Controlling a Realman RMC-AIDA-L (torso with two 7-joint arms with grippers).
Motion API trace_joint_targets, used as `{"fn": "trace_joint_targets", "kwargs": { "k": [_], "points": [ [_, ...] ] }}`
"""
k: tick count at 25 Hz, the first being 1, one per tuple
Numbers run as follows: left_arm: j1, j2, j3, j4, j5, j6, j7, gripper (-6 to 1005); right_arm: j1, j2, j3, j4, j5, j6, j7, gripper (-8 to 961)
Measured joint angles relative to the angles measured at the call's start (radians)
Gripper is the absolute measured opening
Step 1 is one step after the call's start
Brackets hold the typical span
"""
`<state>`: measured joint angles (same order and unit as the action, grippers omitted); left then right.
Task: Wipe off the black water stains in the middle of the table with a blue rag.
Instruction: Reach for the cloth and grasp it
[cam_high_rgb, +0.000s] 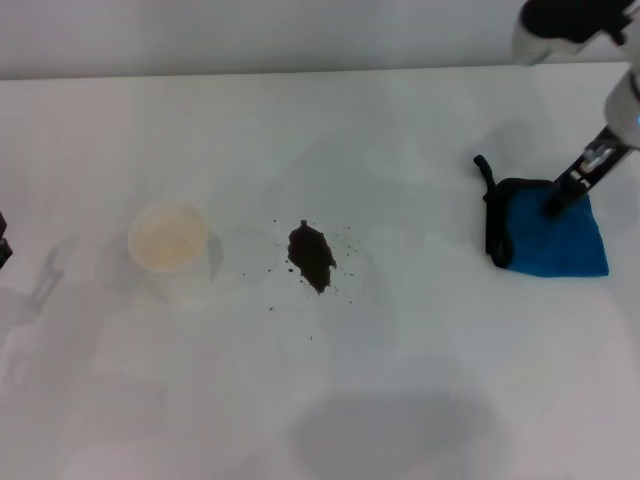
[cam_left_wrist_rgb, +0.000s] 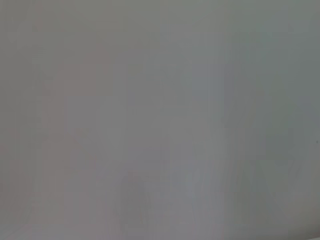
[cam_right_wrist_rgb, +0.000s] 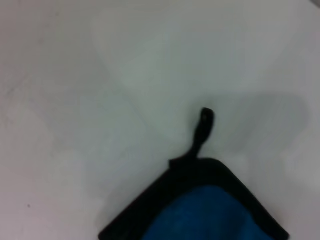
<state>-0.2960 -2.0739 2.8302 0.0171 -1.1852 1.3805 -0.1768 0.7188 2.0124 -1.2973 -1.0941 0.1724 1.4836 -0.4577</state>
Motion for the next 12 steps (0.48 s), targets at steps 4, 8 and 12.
{"fn": "trace_joint_targets", "kwargs": {
  "k": [4,8,12],
  "points": [
    [-0.001,0.000,0.000,0.000,0.000,0.002,0.000,893,0.056,0.002,-0.043,0.111,-0.003,-0.056,0.020,755],
    [-0.002,-0.002,0.000,0.003,-0.001,0.006,0.001,893,0.078,0.001,-0.047,0.163,0.000,-0.088,0.021,754],
    [-0.003,-0.002,0.001,0.009,0.000,0.009,0.001,893,0.086,-0.003,-0.043,0.205,-0.002,-0.119,0.019,754]
  ]
}}
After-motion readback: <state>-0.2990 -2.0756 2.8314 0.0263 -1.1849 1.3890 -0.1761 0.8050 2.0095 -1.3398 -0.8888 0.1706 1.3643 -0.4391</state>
